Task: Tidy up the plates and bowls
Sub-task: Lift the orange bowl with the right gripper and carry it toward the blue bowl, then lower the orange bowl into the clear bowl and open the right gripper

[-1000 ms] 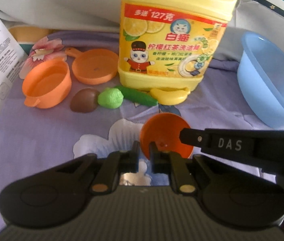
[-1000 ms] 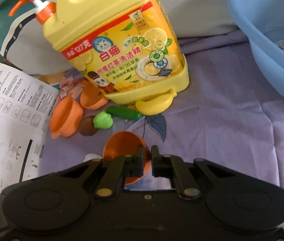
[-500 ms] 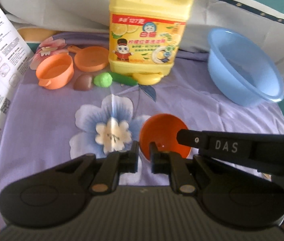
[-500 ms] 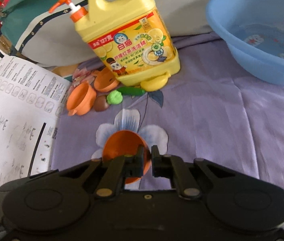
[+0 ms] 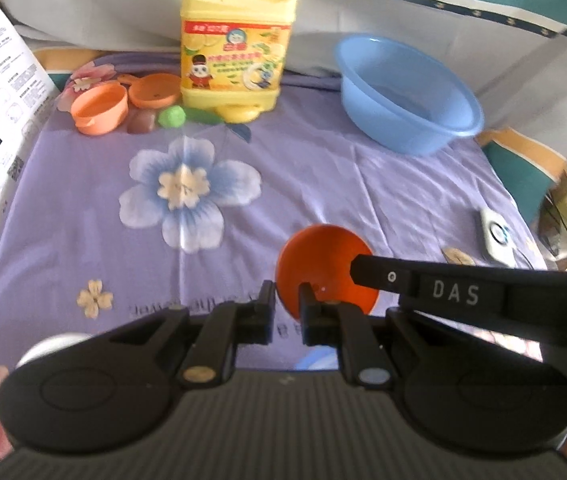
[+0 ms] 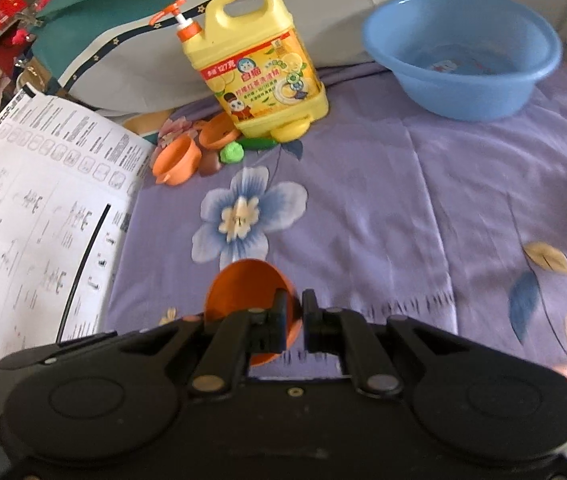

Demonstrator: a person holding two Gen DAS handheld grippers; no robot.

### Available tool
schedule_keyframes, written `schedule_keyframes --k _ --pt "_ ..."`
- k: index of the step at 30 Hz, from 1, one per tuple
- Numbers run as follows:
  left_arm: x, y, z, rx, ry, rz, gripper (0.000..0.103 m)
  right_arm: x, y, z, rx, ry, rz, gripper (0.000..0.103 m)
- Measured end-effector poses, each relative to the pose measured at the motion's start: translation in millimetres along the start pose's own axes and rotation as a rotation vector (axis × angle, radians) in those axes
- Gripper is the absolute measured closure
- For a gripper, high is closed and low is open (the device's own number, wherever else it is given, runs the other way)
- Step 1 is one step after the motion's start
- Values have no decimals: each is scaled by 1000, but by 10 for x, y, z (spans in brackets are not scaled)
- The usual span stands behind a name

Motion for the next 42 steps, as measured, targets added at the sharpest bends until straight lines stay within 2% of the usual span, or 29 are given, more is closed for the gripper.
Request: schedule_keyframes --k 8,14,27,30,32,33,34,37,42 --pt "-192 -186 -399 21 25 -20 92 -318 -134 -391 9 8 -9 96" --pt "-184 -245 -622 34 60 -20 91 -331 -222 -606 17 38 -17 96" --pt "47 -221 -794 38 130 -1 90 -169 -271 -801 -10 85 -41 95" --pt "85 -231 -808 43 138 2 90 -127 -285 -817 -4 95 -39 92" --pt "102 -234 -809 47 139 5 87 -111 -289 -823 -4 98 -37 91" --pt "101 -236 -805 47 137 4 86 -106 -290 -823 -1 98 -30 89" --pt "98 -234 -801 46 133 3 80 -99 -297 -816 5 100 -20 78" --pt "64 -220 -785 48 115 20 56 -118 -310 -803 17 87 -8 53" --pt "-36 -221 -737 52 80 26 44 -190 -297 -760 28 62 10 43"
Point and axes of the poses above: each gripper's, at about its wrist camera, not at the fingertips, and x roughly the way its jaws point, y to its left, z to its top, the point moved 6 cm from there along x, roughly the way its jaws point, and after that the axes turned 1 degree about -x, right-handed, at the moved point
